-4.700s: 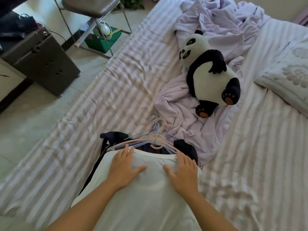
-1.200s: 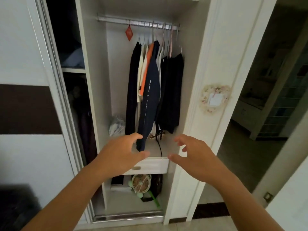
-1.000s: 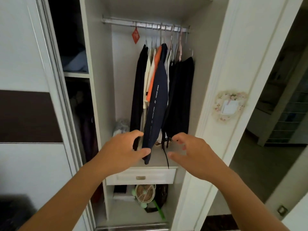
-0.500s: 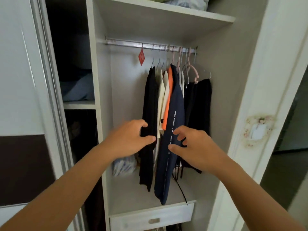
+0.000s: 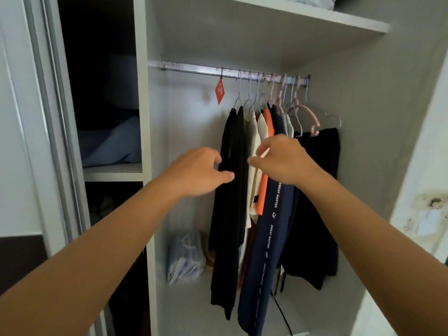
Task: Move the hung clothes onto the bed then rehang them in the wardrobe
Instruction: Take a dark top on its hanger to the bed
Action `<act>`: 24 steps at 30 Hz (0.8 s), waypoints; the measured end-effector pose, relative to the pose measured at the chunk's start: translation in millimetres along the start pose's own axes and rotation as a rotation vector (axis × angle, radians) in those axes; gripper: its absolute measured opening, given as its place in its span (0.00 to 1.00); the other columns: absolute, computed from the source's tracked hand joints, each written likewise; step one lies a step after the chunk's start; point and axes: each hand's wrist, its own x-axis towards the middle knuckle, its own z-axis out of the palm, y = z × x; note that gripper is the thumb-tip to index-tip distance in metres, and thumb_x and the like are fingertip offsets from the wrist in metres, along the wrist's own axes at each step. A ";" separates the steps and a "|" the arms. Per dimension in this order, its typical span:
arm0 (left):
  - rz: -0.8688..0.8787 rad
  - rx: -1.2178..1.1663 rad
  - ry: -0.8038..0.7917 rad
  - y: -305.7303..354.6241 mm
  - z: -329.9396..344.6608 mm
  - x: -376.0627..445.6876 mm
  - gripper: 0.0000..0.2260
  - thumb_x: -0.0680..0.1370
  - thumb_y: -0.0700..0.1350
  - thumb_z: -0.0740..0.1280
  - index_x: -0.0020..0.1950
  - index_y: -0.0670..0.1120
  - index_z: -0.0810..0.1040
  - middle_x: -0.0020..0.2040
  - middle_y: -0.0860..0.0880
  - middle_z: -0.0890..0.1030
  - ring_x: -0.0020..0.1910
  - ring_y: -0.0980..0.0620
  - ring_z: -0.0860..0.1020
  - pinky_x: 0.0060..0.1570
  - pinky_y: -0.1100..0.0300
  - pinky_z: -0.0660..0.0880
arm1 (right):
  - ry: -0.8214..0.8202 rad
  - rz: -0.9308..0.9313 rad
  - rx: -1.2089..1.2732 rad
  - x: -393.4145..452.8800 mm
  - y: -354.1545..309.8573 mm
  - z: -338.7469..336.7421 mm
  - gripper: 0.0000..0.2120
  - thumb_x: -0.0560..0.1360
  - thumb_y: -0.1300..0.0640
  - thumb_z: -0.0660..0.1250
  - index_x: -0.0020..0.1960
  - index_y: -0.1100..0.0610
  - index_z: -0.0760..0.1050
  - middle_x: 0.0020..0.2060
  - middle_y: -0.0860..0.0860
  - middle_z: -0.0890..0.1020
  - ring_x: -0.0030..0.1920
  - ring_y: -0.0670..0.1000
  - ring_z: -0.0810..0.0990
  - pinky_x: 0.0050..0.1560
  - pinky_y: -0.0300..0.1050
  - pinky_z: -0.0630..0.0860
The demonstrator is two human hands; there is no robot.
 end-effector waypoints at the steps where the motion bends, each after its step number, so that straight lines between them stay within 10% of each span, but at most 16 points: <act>1: -0.003 0.001 0.012 1.0 -0.2 11.6 0.25 0.77 0.59 0.68 0.69 0.48 0.73 0.63 0.48 0.77 0.61 0.47 0.76 0.59 0.53 0.73 | 0.009 -0.011 0.001 14.1 -0.8 1.0 0.19 0.75 0.47 0.69 0.54 0.63 0.80 0.51 0.61 0.83 0.51 0.58 0.81 0.53 0.55 0.79; 5: -0.020 0.017 0.105 0.6 0.8 64.4 0.17 0.74 0.57 0.70 0.53 0.44 0.79 0.50 0.43 0.81 0.51 0.43 0.80 0.55 0.46 0.76 | 0.023 -0.041 0.025 71.9 1.4 8.5 0.18 0.75 0.48 0.69 0.51 0.64 0.81 0.53 0.59 0.82 0.63 0.57 0.76 0.63 0.52 0.73; 7: -0.027 0.029 0.139 -1.4 2.5 88.7 0.14 0.74 0.55 0.70 0.49 0.45 0.78 0.48 0.41 0.82 0.49 0.42 0.80 0.54 0.46 0.77 | 0.086 -0.099 -0.013 100.8 4.0 14.6 0.15 0.75 0.48 0.69 0.45 0.62 0.80 0.43 0.55 0.82 0.53 0.56 0.79 0.69 0.56 0.68; 15: -0.056 0.030 0.187 -18.7 11.8 146.5 0.18 0.78 0.54 0.67 0.63 0.46 0.77 0.52 0.46 0.80 0.54 0.44 0.78 0.57 0.50 0.75 | 0.058 -0.044 -0.267 185.5 3.3 37.4 0.11 0.75 0.61 0.66 0.37 0.56 0.66 0.37 0.54 0.75 0.43 0.57 0.78 0.49 0.49 0.74; 24: -0.042 0.022 0.206 -39.6 21.8 169.3 0.16 0.77 0.56 0.68 0.60 0.48 0.79 0.49 0.48 0.81 0.53 0.43 0.79 0.56 0.50 0.76 | 0.152 0.025 -0.278 220.3 4.7 45.5 0.14 0.77 0.64 0.62 0.63 0.63 0.71 0.58 0.60 0.78 0.57 0.61 0.78 0.44 0.46 0.69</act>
